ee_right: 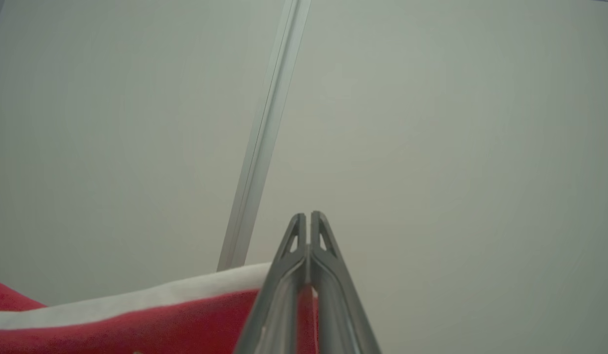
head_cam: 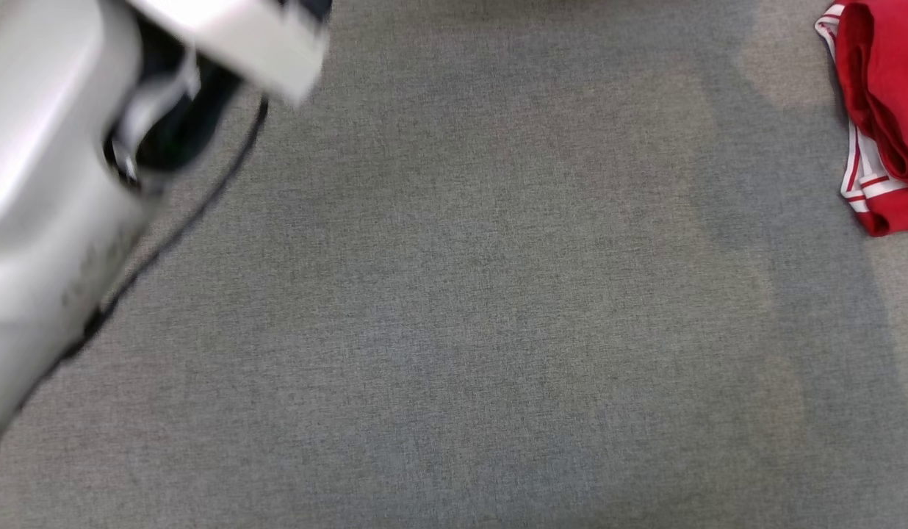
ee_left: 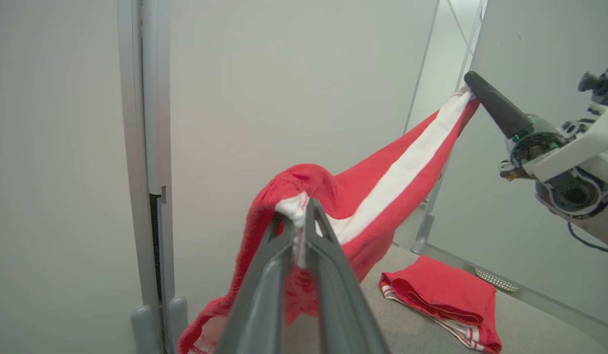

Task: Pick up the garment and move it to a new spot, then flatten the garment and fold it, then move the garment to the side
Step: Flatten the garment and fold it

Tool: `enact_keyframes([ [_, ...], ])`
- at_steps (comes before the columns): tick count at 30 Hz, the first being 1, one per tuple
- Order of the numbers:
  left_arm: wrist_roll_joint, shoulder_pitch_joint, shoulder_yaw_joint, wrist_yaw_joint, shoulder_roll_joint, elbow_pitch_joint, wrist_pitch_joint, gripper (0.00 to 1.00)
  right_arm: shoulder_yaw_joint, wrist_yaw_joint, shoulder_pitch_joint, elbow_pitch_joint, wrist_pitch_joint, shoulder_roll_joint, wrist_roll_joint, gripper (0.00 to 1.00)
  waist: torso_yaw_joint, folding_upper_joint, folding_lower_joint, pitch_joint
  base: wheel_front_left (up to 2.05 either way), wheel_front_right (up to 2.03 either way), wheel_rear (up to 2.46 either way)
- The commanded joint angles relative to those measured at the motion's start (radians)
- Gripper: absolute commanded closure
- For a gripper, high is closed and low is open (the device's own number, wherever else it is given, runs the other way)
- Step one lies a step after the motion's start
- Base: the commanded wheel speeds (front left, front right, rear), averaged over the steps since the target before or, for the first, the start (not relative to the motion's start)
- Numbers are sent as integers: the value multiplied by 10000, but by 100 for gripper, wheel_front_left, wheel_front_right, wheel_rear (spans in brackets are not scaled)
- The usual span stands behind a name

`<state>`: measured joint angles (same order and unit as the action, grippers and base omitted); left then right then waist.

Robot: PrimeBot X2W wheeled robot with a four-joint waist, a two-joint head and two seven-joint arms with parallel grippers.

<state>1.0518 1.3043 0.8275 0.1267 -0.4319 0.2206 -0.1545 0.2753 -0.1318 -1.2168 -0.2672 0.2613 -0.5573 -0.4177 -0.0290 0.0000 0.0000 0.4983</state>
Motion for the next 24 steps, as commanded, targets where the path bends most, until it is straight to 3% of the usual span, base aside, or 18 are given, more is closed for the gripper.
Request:
enact_keyframes([
  [1, 35, -907, 449, 48, -420, -193, -323, 100, -212, 23, 1131, 281, 47, 29, -69, 100, 17, 0, 0, -142, 0, 0, 0],
  [6, -365, -3635, 1534, 32, -1384, -718, -1003, 100, -1211, 24, 4938, 927, 51, 386, -167, 100, 162, 0, 0, -543, 0, 0, 0],
  [8, -626, -4803, 1750, 25, -1504, -715, -1085, 100, -1747, 26, 6563, 1165, 51, 742, -254, 100, 271, 0, 0, -720, 0, 0, 0],
  [11, -1099, -6505, 1334, 23, -1372, -747, -1111, 100, -2431, 27, 8838, 1509, 52, 1393, -374, 100, 405, 0, 0, -1027, 0, 0, 0],
  [16, -2007, -9094, 465, -37, -1036, -973, -1110, 100, -2375, 27, 11536, 1947, 54, 2065, -450, 100, 466, 0, 0, -1686, 0, 0, 0],
  [24, -2739, -11339, -186, -474, -1376, -1923, -1113, 100, -2321, 26, 13793, 3116, 19, 1999, -561, 100, 714, 0, 0, -2459, 0, 0, 0],
])
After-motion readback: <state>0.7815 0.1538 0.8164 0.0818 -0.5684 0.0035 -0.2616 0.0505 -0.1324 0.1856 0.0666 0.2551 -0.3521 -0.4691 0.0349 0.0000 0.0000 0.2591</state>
